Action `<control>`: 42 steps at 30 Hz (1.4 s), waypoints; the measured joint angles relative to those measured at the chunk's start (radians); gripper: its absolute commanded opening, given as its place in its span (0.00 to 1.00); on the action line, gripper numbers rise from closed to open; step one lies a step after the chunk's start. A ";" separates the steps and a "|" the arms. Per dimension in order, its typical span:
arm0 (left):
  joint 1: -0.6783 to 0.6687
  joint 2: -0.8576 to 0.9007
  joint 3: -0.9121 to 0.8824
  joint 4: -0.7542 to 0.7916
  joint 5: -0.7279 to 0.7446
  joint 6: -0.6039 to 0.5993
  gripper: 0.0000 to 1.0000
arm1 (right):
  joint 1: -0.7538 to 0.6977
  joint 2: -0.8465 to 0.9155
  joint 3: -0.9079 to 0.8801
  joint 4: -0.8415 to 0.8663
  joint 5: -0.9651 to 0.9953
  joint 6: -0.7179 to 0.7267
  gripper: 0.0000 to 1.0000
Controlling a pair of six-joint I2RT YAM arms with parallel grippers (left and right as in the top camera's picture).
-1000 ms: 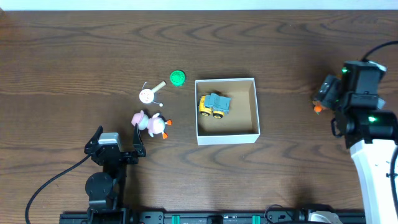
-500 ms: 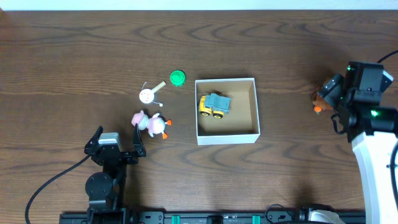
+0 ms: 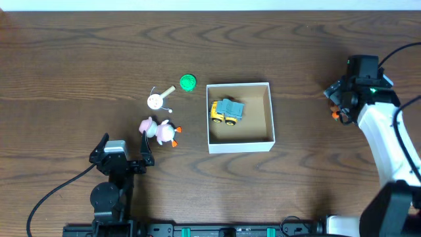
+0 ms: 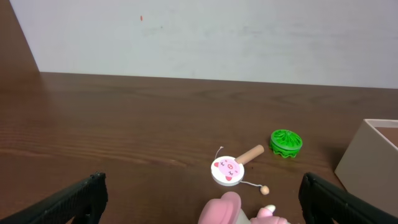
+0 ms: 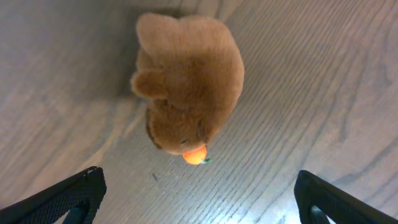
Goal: Pack container
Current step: 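Move the right gripper to the brown plush bear and grasp it, then lift the bear with the right gripper and carry it over the box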
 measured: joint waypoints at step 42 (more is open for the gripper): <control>0.000 0.000 0.000 0.000 0.000 0.000 0.98 | -0.062 0.137 0.000 0.143 -0.027 -0.245 0.28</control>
